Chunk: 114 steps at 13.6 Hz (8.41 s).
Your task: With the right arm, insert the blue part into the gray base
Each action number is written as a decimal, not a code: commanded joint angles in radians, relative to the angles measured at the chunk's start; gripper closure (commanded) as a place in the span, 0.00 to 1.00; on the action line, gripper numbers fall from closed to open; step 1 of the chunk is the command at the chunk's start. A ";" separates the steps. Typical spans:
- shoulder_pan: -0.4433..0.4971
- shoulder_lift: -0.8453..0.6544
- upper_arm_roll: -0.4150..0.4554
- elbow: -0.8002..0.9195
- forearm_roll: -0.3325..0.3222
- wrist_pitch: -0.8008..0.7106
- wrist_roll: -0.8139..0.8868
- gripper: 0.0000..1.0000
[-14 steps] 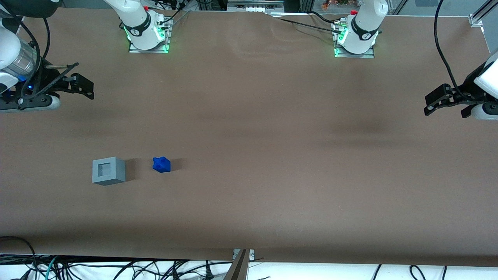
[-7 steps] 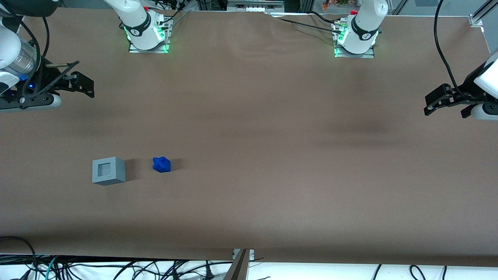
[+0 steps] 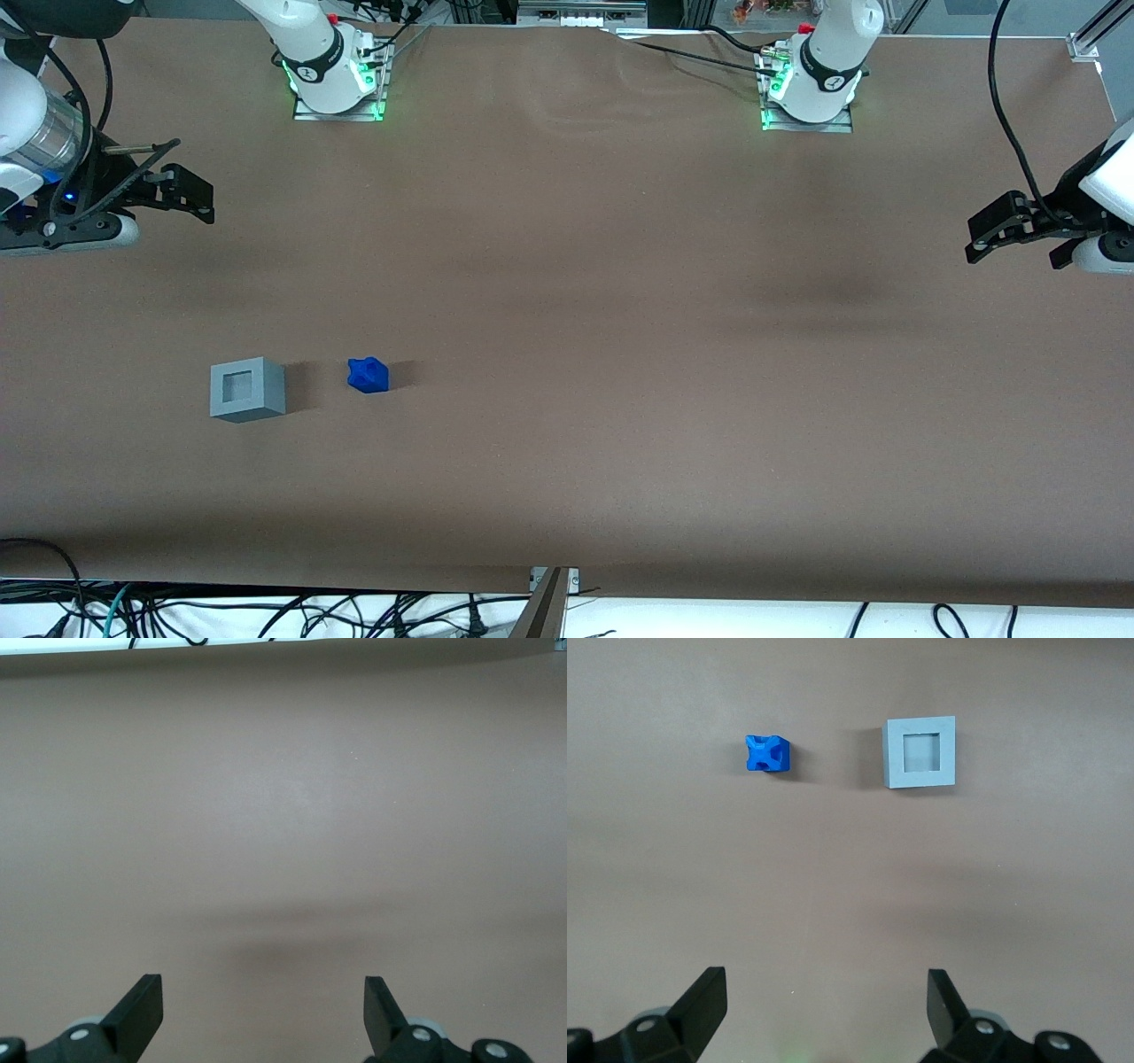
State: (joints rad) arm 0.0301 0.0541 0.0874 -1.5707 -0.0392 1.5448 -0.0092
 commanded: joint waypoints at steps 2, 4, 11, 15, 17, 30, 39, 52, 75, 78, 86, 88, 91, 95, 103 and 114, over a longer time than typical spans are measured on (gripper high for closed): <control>-0.004 -0.025 0.000 -0.020 0.002 0.008 -0.017 0.01; -0.004 -0.025 0.000 -0.020 0.004 0.006 -0.017 0.01; -0.004 -0.023 0.000 -0.023 0.007 0.008 -0.017 0.01; -0.004 -0.020 0.002 -0.028 0.007 0.014 -0.012 0.01; -0.004 -0.017 0.002 -0.031 0.007 0.020 -0.011 0.01; 0.001 0.192 0.075 -0.397 0.021 0.756 0.152 0.01; 0.011 0.438 0.123 -0.365 0.018 1.093 0.184 0.03; 0.016 0.405 0.108 -0.336 0.012 1.025 0.083 0.90; -0.033 0.492 -0.192 -0.002 0.228 0.606 -0.356 0.90; -0.033 0.492 -0.192 -0.005 0.229 0.617 -0.353 0.90; -0.032 0.487 -0.192 -0.042 0.228 0.617 -0.351 0.90; -0.032 0.487 -0.192 -0.042 0.228 0.617 -0.353 0.90; -0.032 0.490 -0.192 -0.042 0.228 0.635 -0.353 0.90; -0.032 0.494 -0.190 -0.055 0.228 0.667 -0.351 0.88; -0.032 0.478 -0.179 -0.066 0.220 0.684 -0.275 0.01; -0.032 0.040 -0.132 -0.008 0.070 0.106 -0.193 0.01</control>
State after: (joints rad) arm 0.0045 0.1876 -0.0596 -1.5590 0.0495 1.7308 -0.2311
